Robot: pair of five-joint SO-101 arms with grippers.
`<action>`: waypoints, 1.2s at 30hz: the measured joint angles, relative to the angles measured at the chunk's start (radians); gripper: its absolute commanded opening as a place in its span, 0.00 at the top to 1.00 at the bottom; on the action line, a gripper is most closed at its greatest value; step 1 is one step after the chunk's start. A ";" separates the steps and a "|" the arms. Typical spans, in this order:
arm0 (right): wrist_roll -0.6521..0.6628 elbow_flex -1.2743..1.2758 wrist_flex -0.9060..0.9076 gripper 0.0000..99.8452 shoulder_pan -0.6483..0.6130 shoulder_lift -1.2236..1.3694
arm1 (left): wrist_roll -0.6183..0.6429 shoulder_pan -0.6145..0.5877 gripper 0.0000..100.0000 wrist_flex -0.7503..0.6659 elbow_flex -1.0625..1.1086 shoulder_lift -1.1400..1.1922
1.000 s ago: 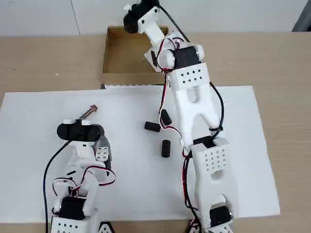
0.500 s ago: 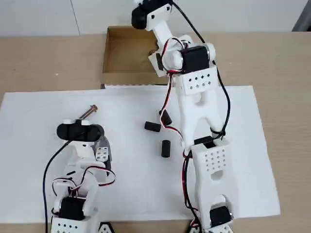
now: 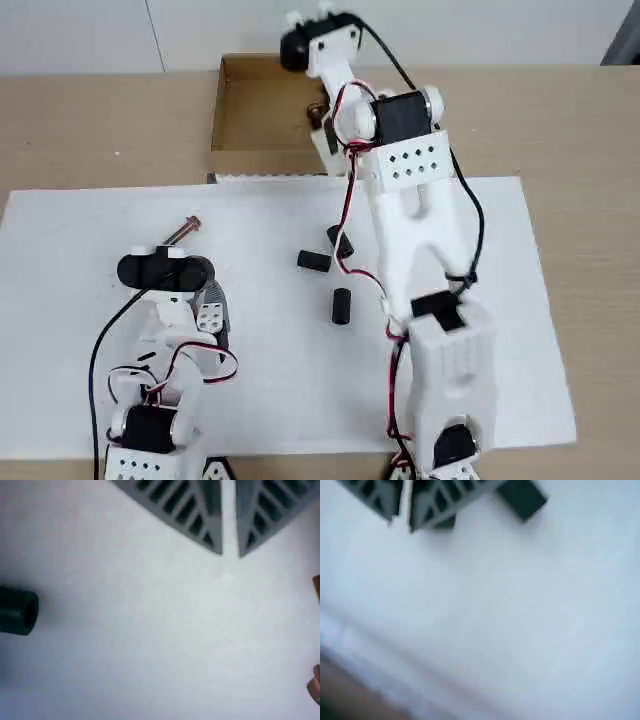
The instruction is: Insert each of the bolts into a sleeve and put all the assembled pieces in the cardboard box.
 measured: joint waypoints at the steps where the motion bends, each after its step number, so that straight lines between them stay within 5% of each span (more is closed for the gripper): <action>1: -0.003 0.072 0.000 1.00 -0.002 -0.037 | 0.000 0.000 0.99 0.000 0.000 0.000; 11: -0.006 0.463 -0.014 1.00 -0.008 -0.115 | 0.000 0.000 0.99 0.000 0.000 0.000; 20: 0.014 0.476 -0.049 0.87 -0.025 -0.005 | 0.000 0.000 0.99 0.002 0.000 0.000; 36: 0.063 0.476 -0.192 0.87 -0.048 0.141 | 0.000 0.000 0.99 0.002 0.000 0.000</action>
